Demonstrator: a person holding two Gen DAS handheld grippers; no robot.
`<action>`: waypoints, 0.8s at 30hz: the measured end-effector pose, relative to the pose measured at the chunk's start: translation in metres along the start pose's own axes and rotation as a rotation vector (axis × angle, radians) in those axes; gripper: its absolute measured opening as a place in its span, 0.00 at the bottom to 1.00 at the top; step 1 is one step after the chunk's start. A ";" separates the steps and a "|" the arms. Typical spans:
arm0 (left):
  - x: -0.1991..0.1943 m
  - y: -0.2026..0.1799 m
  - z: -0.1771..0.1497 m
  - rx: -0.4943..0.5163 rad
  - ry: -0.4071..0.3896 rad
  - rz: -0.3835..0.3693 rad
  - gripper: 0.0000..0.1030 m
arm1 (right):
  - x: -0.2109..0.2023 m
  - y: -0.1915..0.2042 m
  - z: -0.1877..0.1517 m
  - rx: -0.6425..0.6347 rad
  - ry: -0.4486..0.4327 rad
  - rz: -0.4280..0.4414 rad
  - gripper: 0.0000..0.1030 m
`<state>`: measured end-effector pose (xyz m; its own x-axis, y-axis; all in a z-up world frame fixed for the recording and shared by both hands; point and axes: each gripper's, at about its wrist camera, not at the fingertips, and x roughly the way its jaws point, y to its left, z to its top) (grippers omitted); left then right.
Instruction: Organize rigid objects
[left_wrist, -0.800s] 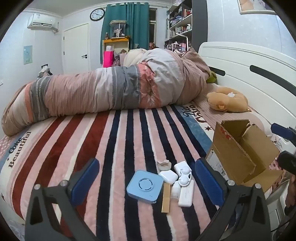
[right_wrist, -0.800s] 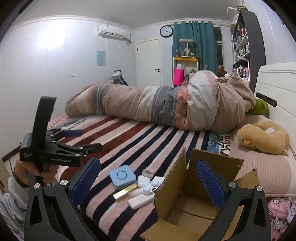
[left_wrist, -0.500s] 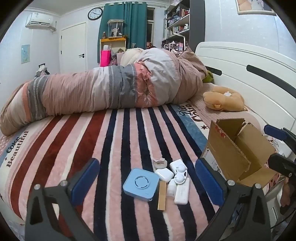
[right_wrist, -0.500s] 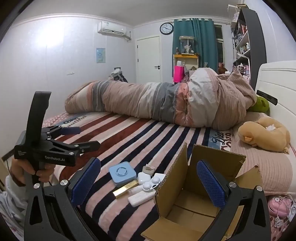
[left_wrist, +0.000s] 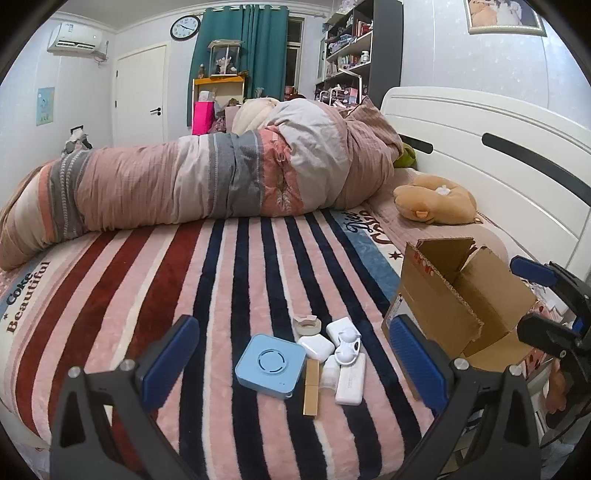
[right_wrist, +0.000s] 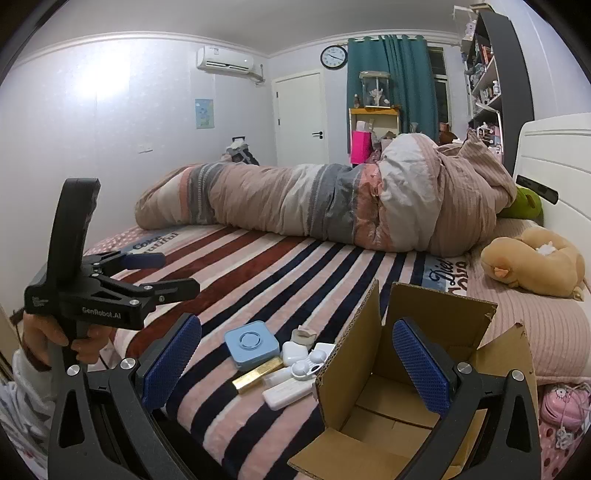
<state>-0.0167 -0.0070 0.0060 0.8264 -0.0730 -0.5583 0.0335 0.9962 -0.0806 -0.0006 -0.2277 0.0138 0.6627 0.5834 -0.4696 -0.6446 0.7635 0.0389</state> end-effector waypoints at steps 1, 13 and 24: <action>-0.001 -0.001 0.000 0.003 -0.002 0.002 1.00 | -0.001 -0.001 0.000 0.001 -0.001 0.003 1.00; -0.005 -0.003 0.000 -0.004 -0.001 0.007 1.00 | -0.004 -0.008 0.000 0.003 0.008 0.034 1.00; -0.009 -0.005 -0.001 -0.006 -0.007 -0.005 1.00 | -0.002 -0.009 -0.003 0.007 0.014 0.044 1.00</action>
<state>-0.0248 -0.0110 0.0109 0.8301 -0.0776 -0.5522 0.0343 0.9955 -0.0883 0.0032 -0.2367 0.0117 0.6284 0.6128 -0.4792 -0.6703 0.7391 0.0661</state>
